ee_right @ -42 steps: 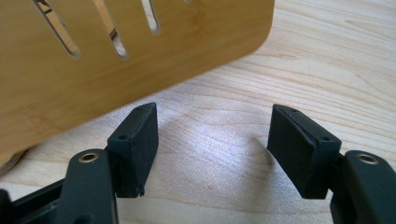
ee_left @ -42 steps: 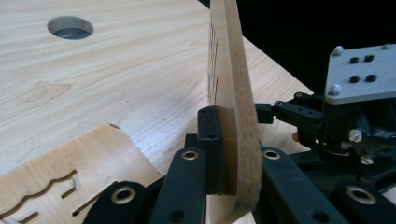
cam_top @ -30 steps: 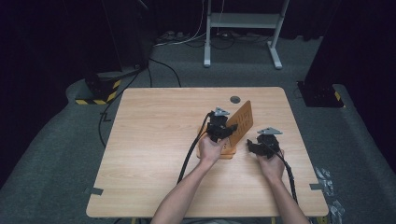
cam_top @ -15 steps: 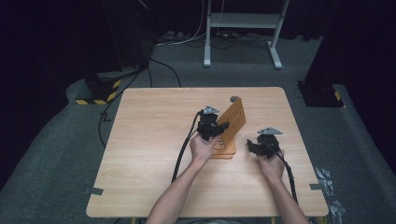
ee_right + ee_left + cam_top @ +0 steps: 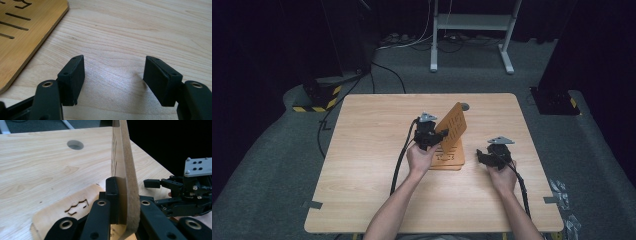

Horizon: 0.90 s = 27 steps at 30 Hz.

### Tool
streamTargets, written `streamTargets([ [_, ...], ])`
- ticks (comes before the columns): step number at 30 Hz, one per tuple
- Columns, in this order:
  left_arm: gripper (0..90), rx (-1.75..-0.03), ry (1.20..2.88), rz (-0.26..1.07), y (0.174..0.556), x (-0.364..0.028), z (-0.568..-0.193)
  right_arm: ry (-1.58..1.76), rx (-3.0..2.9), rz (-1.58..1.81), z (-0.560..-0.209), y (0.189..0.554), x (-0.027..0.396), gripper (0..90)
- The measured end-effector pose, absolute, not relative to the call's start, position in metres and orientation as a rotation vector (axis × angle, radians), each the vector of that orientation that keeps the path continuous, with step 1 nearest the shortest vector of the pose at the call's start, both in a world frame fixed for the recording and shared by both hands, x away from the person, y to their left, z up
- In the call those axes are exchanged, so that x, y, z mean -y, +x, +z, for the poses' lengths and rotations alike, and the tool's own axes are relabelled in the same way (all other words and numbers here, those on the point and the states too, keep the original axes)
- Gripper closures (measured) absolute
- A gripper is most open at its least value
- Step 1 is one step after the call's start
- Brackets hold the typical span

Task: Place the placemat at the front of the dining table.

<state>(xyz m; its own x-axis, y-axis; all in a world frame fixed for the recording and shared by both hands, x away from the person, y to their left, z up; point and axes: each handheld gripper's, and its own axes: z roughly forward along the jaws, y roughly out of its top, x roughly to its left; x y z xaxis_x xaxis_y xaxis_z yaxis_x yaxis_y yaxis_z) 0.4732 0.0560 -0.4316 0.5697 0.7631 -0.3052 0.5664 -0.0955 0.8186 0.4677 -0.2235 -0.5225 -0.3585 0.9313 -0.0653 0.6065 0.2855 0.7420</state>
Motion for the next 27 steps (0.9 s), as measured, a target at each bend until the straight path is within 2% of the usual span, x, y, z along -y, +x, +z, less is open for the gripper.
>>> streamTargets([
  [27, 86.2, -1.17, 1.666, 0.277, 0.457, -0.121, -0.426, 1.366, -2.077, 0.86, -0.522, 0.468, 0.224, 33.6],
])
